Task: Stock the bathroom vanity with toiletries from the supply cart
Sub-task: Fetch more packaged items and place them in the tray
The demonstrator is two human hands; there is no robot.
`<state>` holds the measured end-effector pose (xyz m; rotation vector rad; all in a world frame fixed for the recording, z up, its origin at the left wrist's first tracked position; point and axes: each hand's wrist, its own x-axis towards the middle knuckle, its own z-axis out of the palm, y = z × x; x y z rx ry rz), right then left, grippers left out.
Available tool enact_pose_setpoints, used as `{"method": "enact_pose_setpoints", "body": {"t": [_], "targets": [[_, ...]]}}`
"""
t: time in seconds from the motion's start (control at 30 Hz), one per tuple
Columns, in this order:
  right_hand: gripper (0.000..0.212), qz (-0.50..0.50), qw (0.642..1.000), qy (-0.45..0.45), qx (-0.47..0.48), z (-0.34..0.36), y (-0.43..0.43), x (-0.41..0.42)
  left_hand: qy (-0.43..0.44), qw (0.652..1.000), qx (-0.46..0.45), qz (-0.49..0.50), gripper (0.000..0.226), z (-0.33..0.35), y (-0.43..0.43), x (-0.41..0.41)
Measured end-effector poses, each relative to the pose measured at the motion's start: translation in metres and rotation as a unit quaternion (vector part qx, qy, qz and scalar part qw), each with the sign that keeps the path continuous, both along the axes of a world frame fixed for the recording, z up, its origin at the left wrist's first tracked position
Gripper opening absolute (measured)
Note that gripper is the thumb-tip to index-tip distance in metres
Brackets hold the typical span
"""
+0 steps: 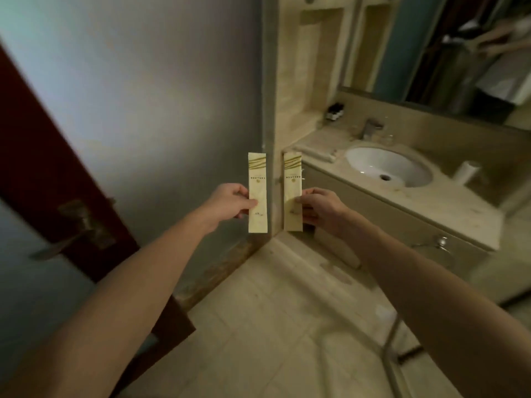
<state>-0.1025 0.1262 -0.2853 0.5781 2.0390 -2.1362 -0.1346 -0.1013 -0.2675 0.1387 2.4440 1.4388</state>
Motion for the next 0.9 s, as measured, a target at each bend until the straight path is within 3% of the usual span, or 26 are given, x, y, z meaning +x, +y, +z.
{"method": "enact_pose_setpoints", "body": {"t": [0.2, 0.43, 0.57, 0.9], "targets": [[0.011, -0.077, 0.997, -0.021, 0.021, 0.002, 0.130, -0.022, -0.013, 0.996, 0.030, -0.082, 0.019, 0.000, 0.132, -0.056], [0.010, -0.140, 0.989, -0.028, 0.027, -0.014, 0.204, -0.075, -0.031, 0.992, 0.059, -0.109, 0.033, -0.028, 0.213, -0.134], [0.019, -0.158, 0.986, -0.021, 0.040, -0.024, 0.226, -0.135, -0.042, 0.990, 0.076, -0.107, 0.031, -0.045, 0.243, -0.201], [0.012, -0.186, 0.982, -0.004, 0.025, -0.024, 0.255, -0.343, -0.065, 0.988, 0.069, -0.123, 0.020, -0.052, 0.287, -0.417]]}}
